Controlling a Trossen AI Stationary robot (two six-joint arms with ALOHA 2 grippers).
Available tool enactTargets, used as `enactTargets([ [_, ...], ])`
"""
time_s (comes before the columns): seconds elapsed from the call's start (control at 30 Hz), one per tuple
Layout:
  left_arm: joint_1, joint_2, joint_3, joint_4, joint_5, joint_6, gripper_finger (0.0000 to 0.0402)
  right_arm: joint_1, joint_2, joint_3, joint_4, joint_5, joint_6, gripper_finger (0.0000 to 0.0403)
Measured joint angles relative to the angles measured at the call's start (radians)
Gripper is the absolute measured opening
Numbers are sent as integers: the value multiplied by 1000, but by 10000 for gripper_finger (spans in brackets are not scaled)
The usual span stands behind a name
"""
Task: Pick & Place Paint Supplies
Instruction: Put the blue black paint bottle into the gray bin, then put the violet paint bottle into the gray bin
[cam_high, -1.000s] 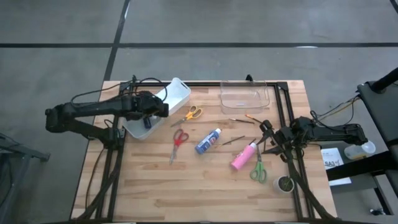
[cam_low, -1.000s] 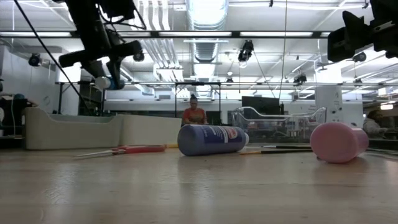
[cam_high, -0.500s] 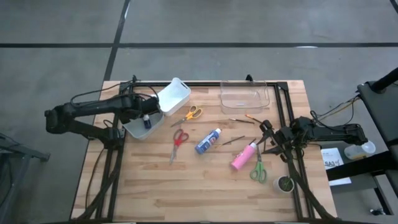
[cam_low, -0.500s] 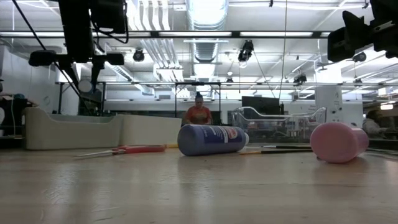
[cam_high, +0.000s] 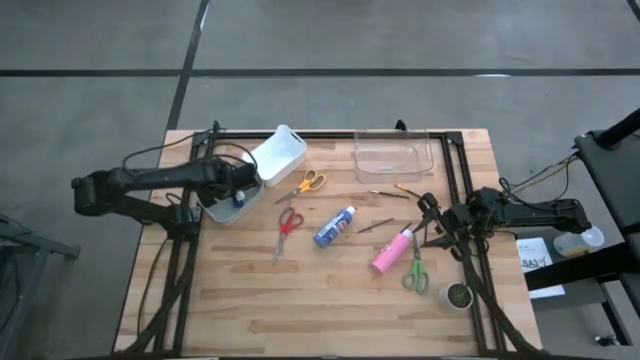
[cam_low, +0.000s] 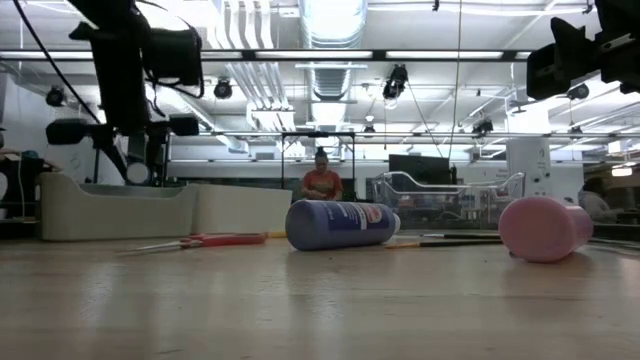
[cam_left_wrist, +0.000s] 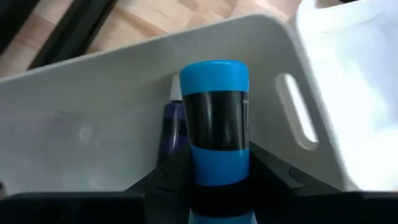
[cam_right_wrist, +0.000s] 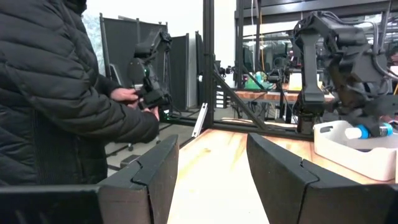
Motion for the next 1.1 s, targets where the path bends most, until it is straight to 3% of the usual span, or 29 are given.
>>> enactTargets([
  [0.13, 6, 0, -77, 106, -52, 58, 124, 0, 0, 0, 0, 0, 0, 188],
  [0.37, 12, -1, -202, 323, -49, 80, 124, 0, 0, 0, 0, 0, 0, 188],
  [0.5, 12, -1, -222, 359, -26, 79, 128, 0, 0, 0, 0, 0, 0, 188],
  [0.93, 12, -3, -221, 386, -25, 139, 233, 0, 0, 0, 0, 0, 0, 188],
  [1.1, 12, -3, -211, 384, -25, 168, 250, 0, 0, 0, 0, 0, 0, 188],
])
